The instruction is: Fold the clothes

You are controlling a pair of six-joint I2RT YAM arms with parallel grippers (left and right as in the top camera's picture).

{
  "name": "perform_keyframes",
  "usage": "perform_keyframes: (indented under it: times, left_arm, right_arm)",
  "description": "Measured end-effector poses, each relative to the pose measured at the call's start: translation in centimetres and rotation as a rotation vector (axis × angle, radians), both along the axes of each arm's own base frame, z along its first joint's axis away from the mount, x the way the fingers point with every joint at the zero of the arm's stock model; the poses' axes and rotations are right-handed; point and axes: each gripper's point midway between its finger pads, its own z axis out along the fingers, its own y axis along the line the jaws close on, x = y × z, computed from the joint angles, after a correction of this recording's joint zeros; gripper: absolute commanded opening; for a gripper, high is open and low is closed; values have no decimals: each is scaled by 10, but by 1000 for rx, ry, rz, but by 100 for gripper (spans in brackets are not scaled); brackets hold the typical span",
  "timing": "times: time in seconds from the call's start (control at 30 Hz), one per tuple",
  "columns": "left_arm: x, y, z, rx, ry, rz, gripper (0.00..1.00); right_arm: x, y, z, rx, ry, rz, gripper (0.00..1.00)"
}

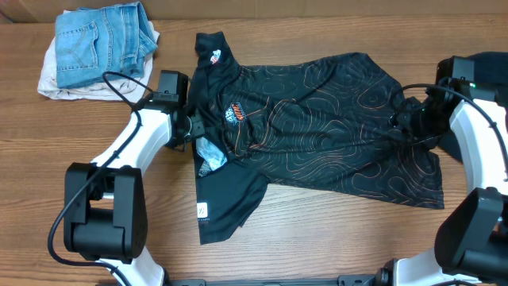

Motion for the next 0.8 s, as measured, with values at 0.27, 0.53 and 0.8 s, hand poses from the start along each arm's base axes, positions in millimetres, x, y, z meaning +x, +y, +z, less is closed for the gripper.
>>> perform_keyframes:
  times: [0.27,0.53,0.8]
  left_arm:
    - [-7,-8,-26,-37,72,-34,33]
    - [-16,-9,-24,-32,112,-79,27]
    - [7,-12,-3,-24,48,-110,5]
  right_arm:
    - [0,1,0,-1,-1,10,61]
    - [0,1,0,-2,-1,14,61]
    - [0,1,0,-2,-2,15,61]
